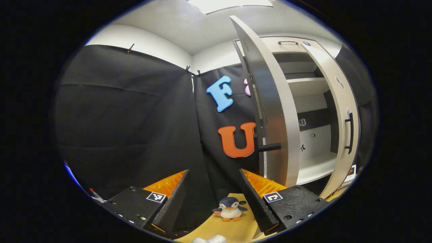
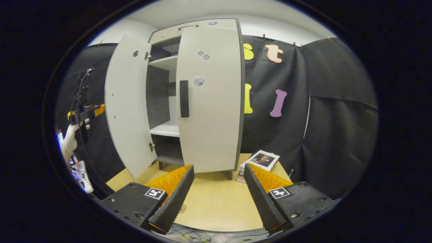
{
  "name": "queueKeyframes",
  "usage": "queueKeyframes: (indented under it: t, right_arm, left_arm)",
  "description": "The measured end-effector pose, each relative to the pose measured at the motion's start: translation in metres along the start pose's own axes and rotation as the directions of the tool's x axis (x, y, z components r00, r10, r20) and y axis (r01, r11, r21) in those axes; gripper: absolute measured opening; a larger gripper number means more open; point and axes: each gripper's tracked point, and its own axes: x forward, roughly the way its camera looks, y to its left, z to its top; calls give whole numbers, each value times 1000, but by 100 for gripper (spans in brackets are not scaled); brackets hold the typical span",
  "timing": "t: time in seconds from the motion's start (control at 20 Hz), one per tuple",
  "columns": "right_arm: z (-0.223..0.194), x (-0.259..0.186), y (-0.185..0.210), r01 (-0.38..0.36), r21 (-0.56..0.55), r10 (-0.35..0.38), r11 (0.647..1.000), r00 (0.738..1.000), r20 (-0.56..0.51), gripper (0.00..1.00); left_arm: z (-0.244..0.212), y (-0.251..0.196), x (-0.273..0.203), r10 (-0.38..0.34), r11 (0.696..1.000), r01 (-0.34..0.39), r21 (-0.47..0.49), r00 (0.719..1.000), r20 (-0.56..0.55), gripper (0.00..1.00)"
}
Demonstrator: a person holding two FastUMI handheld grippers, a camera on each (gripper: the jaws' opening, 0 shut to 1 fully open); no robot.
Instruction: Grasp the bottle in the cabinet with the left hand and place it on the coaster, then close the right door with the right hand and the left door with the left hand.
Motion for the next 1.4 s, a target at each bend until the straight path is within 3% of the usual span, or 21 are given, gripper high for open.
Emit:
queueKeyframes:
  t: [0.15,0.2,0.55,0.6,0.8,0.9,0.95,1.4]
  right_arm:
    - [-1,0,-3,2,3,-2,1000,1000,0,97]
    - [-1,-1,-4,6,3,-6,1000,1000,1,97]
    - [-1,-7,-13,23,9,-23,1000,1000,5,97]
    - [-1,-8,-15,26,10,-26,1000,1000,6,97]
    - [0,-13,-25,43,17,-43,999,999,12,97]
    - [3,-15,-30,52,23,-53,998,998,19,97]
    - [4,-15,-30,55,27,-56,998,998,23,97]
    - [11,-21,-20,56,35,-58,998,997,54,97]
  left_arm:
    - [1,-19,-7,-36,999,36,-13,999,3,85]
    - [2,-25,-8,-48,999,48,-8,999,5,89]
    - [6,-66,-17,-135,990,136,-34,991,12,89]
    - [7,-72,-18,-147,988,147,-35,989,14,93]
    - [11,-109,-16,-218,974,218,-62,976,9,86]
    - [10,-123,-15,-246,965,245,-90,969,-4,87]
    - [9,-130,-17,-258,961,256,-103,966,-10,95]
    - [7,-149,-38,-308,950,305,-71,951,-27,96]
